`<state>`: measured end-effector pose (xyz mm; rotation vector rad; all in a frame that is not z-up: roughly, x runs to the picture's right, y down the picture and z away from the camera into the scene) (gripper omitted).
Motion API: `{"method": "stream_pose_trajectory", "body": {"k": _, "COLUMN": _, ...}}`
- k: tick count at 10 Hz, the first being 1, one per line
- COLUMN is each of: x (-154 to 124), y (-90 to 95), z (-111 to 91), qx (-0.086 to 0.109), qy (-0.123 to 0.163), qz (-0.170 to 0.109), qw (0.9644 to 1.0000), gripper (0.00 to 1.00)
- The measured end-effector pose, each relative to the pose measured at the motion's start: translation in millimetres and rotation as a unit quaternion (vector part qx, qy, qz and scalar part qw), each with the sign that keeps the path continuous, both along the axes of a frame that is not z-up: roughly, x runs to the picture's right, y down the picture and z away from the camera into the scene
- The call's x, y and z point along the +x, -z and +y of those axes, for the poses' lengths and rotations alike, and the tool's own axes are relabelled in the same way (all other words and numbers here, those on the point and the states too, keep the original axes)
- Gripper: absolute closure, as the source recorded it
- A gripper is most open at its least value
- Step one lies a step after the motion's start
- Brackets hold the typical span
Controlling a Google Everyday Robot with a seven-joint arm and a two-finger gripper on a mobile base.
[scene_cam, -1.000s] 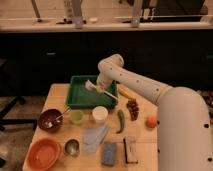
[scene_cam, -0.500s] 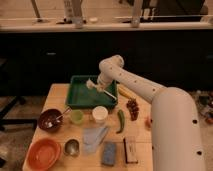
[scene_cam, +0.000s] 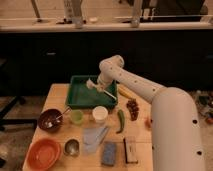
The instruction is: Place brush in tray
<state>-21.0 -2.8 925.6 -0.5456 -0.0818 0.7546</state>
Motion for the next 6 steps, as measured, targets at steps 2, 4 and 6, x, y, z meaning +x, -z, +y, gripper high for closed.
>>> {"method": "stream_pose_trajectory", "body": {"k": 2, "x": 0.0, "y": 0.0, "z": 0.1, "qx": 0.000, "qy": 0.000, "qz": 0.000, "qw": 1.0000, "gripper": 0.44}}
{"method": "stream_pose_trajectory", "body": {"k": 4, "x": -0.1, "y": 0.0, "z": 0.1, "qx": 0.000, "qy": 0.000, "qz": 0.000, "qw": 1.0000, "gripper": 0.27}}
{"method": "stream_pose_trajectory", "body": {"k": 6, "x": -0.1, "y": 0.0, "z": 0.2, "qx": 0.000, "qy": 0.000, "qz": 0.000, "qw": 1.0000, "gripper": 0.20}}
